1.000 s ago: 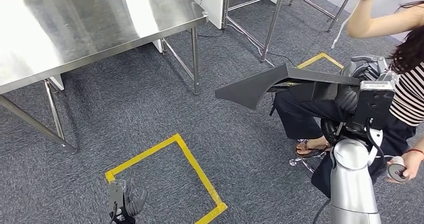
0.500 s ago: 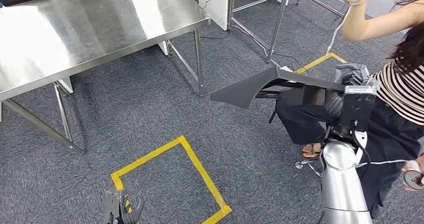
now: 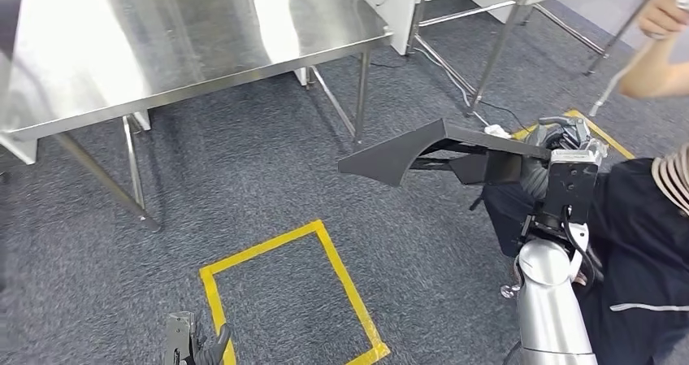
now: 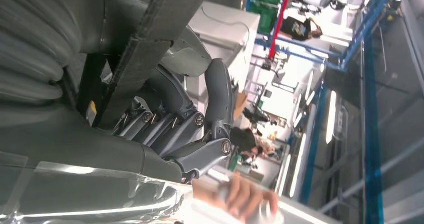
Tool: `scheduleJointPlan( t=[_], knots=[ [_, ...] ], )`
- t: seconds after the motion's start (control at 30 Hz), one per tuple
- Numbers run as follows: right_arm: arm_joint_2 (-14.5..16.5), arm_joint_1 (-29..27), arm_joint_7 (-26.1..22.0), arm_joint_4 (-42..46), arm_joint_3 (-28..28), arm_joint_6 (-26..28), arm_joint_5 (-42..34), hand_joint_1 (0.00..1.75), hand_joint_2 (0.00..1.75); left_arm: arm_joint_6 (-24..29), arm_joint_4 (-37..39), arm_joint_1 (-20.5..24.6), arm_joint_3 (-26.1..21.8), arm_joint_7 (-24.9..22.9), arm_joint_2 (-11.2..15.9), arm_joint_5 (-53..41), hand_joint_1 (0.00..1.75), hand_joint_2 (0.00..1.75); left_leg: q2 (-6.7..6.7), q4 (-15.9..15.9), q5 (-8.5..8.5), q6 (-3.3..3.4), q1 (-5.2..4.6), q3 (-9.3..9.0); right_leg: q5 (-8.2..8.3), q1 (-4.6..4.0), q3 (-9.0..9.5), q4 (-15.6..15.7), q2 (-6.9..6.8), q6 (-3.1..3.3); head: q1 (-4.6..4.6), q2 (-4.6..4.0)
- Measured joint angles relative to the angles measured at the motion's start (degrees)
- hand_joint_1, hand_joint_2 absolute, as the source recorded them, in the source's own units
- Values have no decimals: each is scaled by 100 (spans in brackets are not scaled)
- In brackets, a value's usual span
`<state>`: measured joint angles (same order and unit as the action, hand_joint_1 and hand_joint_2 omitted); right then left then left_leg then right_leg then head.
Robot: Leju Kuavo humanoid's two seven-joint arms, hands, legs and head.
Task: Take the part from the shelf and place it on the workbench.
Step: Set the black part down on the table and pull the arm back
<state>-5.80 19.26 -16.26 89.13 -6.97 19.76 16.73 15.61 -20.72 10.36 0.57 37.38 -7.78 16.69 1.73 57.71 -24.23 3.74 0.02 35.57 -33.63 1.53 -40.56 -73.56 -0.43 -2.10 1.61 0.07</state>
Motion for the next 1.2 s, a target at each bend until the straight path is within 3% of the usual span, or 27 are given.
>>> scheduleJointPlan(
  t=[0.03,0.07,0.13,0.2,0.3,0.33,0.4,0.47,0.5,0.53,0.57,0.6,0.67,0.7,0.8,1.0,1.2],
  knots=[
    [7,-22,9,0,0,3,14,175,175,-1,0,-1,0,-8,1,-3,0,175,67,2,-2,4,-11,-2,13,-8,-83,-95,13,-13,-6,0],
    [13,-36,16,1,0,5,26,175,175,-1,0,0,0,-15,1,-5,0,175,134,3,-2,4,-21,-7,120,-16,-49,51,27,-40,-9,0],
    [24,-39,20,3,1,7,50,175,175,-5,0,3,0,-23,-1,-8,0,175,261,6,-5,-1,-29,-15,493,-26,278,866,146,-83,-14,0],
    [31,-37,22,4,2,10,62,175,175,-10,0,3,0,-27,-4,-11,0,175,366,17,-12,-23,-46,1,748,-45,565,1490,261,-51,-13,0],
    [58,-34,24,4,2,14,71,175,175,-11,0,-18,0,-29,7,-15,0,175,473,12,-20,-82,-45,29,805,-57,647,1612,197,13,-9,0],
    [73,-29,24,5,2,14,72,175,175,-11,0,-23,0,-28,14,-16,0,175,440,40,-55,-111,-50,45,809,-39,670,1636,159,37,-7,0],
    [96,-18,24,6,4,16,75,175,175,-14,0,-15,0,-26,25,-11,0,175,214,381,-277,-181,-54,205,812,3,725,1684,66,111,38,0],
    [103,-11,24,4,7,17,80,175,175,-14,0,-6,0,-25,22,2,0,175,-48,1122,-617,-255,-17,586,790,-1,751,1691,-20,164,86,0],
    [107,-9,24,1,8,17,81,175,175,-9,0,-7,0,-25,22,15,0,175,-104,1450,-715,-287,13,776,779,3,754,1690,-55,174,90,0],
    [110,-5,23,-3,9,16,81,175,175,-2,0,-9,-1,-25,22,31,0,175,-132,1613,-711,-316,41,894,765,12,760,1688,-84,171,93,0],
    [120,2,23,-9,9,14,79,175,175,7,0,-10,-5,-23,22,47,0,175,-147,1545,-582,-342,70,896,744,26,775,1685,-107,157,96,0],
    [134,15,22,-15,8,11,75,175,175,13,0,-10,-14,-22,25,61,0,175,-166,1258,-352,-362,96,782,715,42,805,1682,-123,132,99,0],
    [167,57,22,-28,7,5,62,175,175,20,1,-10,-42,-15,30,84,0,175,-225,527,74,-384,115,433,642,49,868,1674,-152,59,115,0],
    [179,80,24,-36,7,-2,50,175,175,21,2,-11,-61,-10,31,95,0,175,-245,273,159,-381,109,296,616,39,883,1666,-161,28,122,0],
    [188,117,33,-49,8,-24,-4,175,175,21,5,-31,-99,3,26,114,0,175,-214,39,97,-376,109,178,599,13,851,1664,-167,-12,121,0],
    [191,111,34,-62,11,-43,-120,175,175,9,14,-73,-127,30,20,90,0,175,-85,10,94,-361,107,220,642,37,899,1784,-169,-51,70,0],
    [199,71,28,-77,11,-80,-143,175,175,0,21,-141,-132,66,34,69,0,175,-55,45,42,-197,21,257,651,98,923,1871,-175,-202,65,0]
  ],
)
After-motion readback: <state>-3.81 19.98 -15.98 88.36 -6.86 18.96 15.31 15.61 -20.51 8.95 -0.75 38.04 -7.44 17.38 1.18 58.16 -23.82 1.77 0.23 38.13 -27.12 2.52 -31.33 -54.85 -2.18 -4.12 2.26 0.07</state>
